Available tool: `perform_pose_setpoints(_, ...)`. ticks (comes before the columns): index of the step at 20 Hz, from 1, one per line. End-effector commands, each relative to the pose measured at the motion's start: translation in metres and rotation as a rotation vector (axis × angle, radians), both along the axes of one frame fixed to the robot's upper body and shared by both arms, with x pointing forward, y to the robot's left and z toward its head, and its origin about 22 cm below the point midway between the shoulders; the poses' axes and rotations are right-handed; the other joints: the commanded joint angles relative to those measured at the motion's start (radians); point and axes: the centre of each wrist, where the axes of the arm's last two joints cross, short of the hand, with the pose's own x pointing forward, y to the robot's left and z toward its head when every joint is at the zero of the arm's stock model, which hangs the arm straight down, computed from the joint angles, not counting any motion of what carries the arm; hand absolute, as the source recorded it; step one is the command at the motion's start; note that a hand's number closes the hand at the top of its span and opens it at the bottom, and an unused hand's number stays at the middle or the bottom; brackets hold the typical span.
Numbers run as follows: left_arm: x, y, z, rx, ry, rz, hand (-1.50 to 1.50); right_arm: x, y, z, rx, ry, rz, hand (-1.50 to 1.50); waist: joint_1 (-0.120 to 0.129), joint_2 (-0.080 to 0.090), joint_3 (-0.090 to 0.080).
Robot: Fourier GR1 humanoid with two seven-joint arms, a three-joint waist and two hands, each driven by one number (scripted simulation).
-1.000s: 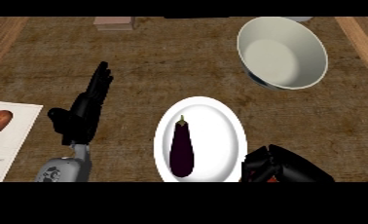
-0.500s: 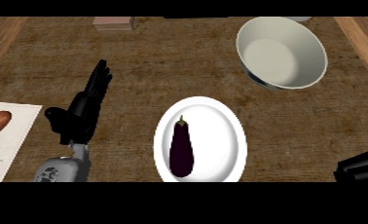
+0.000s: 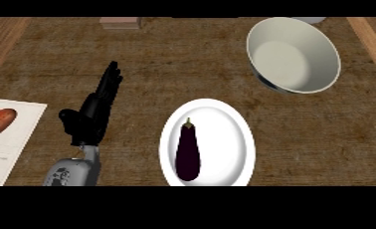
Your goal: Pick the bell pepper from the plate and place it in the bowl
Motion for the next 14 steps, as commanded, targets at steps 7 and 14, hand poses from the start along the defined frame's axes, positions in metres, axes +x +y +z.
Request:
perform_pose_setpoints(7, -0.003, 0.010, -0.014, 0.005, -0.012, -0.034, 0.00, 0.049, 0.024, 0.036, -0.013, 0.038, -0.167, 1.50, 0.032, 0.007, 0.000)
perform_pose_setpoints(14, 0.001, -0.019, 0.003, -0.002, 0.005, -0.048, 0.00, 0.087, 0.033, 0.030, -0.259, -0.144, -0.347, 1.50, 0.046, 0.009, 0.000)
